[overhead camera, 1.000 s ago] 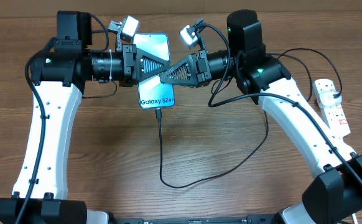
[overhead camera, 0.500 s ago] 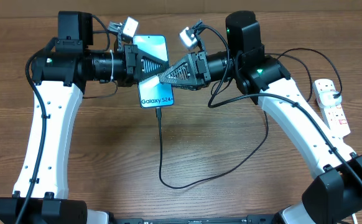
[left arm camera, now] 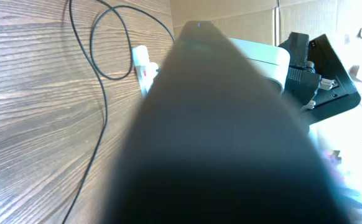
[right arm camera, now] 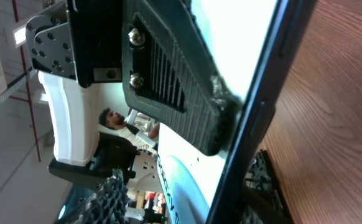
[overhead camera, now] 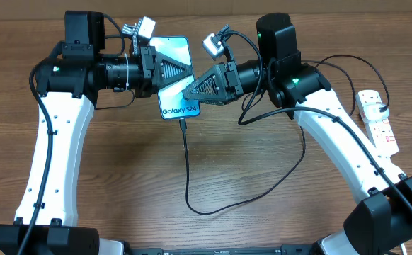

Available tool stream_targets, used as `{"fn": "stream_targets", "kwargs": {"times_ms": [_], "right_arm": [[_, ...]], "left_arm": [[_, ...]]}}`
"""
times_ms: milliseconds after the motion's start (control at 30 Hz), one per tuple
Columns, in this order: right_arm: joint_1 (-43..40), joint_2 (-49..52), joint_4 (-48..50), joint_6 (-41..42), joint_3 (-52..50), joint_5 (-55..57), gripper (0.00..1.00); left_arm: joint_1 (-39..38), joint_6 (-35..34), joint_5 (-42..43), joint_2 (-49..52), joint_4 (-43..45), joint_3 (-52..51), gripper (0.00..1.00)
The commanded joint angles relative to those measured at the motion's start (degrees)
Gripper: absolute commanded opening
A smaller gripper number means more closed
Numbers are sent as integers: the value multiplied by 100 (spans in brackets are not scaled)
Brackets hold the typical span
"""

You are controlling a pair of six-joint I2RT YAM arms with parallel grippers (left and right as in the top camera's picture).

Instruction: Plug charger to phone and switch on socket

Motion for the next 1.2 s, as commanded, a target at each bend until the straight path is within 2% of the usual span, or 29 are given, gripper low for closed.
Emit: {"fn": "stream_targets", "kwargs": {"times_ms": [0, 100, 167, 233, 433, 600, 767, 833, 1000, 1067, 1167], "right_arm": [[28, -63, 31, -59, 70, -105, 48], [28, -63, 31, -59, 70, -103, 41], [28, -63, 31, -59, 70, -87, 27], [28, -63, 33, -57, 70, -85, 19], [26, -63, 31, -57, 70, -4, 5], [26, -63, 31, -55, 70, -4, 4], [26, -63, 28, -57, 70, -2, 4], [26, -63, 28, -57, 70, 7, 4], [26, -63, -238, -107, 70, 437, 4], [26, -52, -573, -361, 59, 824, 4], [26, -42, -1414, -815, 50, 1692, 4]], "left_arm": [[-76, -144, 437, -72, 55, 22, 4], [-79, -146, 455, -72, 66, 22, 4], [-79, -149, 455, -72, 72, 22, 4], [-79, -146, 455, -72, 90, 22, 4], [-79, -142, 319, -72, 101, 22, 6], [-74, -142, 63, -72, 103, 22, 27], [-74, -125, -210, -72, 96, 22, 64], [-66, -122, -463, -72, 94, 22, 75], [-59, -122, -1384, -72, 90, 22, 88], [-57, -125, -1696, -72, 87, 22, 93], [-2, -122, -1895, -72, 92, 22, 96]]}}
